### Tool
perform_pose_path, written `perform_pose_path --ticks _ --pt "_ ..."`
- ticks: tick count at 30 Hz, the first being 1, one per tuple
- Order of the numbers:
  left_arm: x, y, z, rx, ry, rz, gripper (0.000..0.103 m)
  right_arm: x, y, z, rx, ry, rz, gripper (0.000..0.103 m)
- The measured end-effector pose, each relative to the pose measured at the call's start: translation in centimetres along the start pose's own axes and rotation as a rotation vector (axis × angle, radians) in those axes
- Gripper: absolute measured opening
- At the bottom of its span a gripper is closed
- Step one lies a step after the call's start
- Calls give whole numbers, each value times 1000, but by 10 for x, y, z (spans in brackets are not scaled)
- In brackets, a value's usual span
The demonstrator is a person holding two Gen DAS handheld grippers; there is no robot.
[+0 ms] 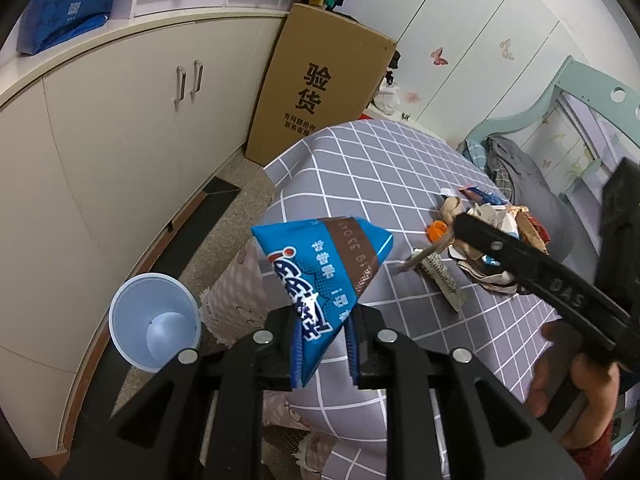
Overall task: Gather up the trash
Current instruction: 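Grasp the small white strip wrapper with the right tool while the left tool holds the blue wrapper, then carry both held wrappers down to the light-blue wastebasket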
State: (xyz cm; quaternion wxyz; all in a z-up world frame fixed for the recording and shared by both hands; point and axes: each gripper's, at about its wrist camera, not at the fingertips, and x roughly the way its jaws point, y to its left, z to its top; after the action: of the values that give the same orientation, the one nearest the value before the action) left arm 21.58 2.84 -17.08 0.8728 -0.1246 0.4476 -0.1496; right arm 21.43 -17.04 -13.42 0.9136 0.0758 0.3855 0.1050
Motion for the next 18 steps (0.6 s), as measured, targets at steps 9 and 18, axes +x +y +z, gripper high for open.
perform_pose_path --ticks 9,18 --pt "7 -8 -1 16 18 9 17 10 -10 -24 -104 97 -47 62" --pt "5 -13 -4 21 16 16 17 13 -4 -36 -167 115 -37 17"
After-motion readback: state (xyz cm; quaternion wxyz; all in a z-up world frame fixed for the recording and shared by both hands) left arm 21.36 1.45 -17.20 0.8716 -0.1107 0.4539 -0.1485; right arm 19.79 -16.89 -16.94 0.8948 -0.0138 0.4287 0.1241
